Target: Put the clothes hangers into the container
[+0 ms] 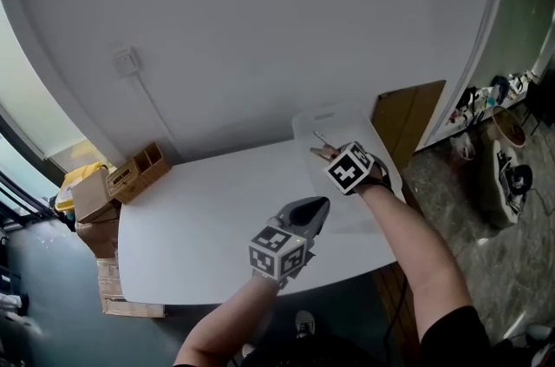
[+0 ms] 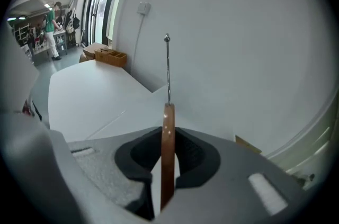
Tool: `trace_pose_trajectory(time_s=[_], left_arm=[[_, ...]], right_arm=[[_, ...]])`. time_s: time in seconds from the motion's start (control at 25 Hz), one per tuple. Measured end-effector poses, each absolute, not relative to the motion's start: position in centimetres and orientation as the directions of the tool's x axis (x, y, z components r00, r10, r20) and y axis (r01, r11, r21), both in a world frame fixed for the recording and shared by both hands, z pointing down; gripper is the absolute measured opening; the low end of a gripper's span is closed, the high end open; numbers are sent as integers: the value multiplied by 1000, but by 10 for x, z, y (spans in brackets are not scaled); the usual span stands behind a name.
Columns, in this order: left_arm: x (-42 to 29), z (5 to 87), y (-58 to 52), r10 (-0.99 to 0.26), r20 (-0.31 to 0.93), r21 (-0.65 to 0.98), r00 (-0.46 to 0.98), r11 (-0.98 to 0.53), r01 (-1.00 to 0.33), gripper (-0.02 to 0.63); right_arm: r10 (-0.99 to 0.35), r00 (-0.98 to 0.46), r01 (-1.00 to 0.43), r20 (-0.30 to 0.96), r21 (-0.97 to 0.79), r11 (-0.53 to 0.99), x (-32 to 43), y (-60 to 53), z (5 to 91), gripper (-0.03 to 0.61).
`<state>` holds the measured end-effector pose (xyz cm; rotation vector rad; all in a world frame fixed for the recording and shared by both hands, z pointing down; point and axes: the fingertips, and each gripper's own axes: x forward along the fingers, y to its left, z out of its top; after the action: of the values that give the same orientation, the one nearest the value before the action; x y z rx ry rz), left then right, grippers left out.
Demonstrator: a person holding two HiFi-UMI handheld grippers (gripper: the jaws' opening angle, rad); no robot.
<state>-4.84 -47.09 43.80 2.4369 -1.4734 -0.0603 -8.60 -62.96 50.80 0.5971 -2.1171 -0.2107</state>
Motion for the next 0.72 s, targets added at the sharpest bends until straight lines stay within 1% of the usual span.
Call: trace_pose_trajectory(time_s=[0.28,0.72], left_arm=[[-55,447,-460,-882,131,280,452,-404,-871,5],[-79,462,-449,-900,153,292,407,-353,-889,5]], right_arm=[[-488,-442,-247,752,421,873,-94,-626,532,57],[-473,-415,-168,777,445,880,-119,-627,564,57]])
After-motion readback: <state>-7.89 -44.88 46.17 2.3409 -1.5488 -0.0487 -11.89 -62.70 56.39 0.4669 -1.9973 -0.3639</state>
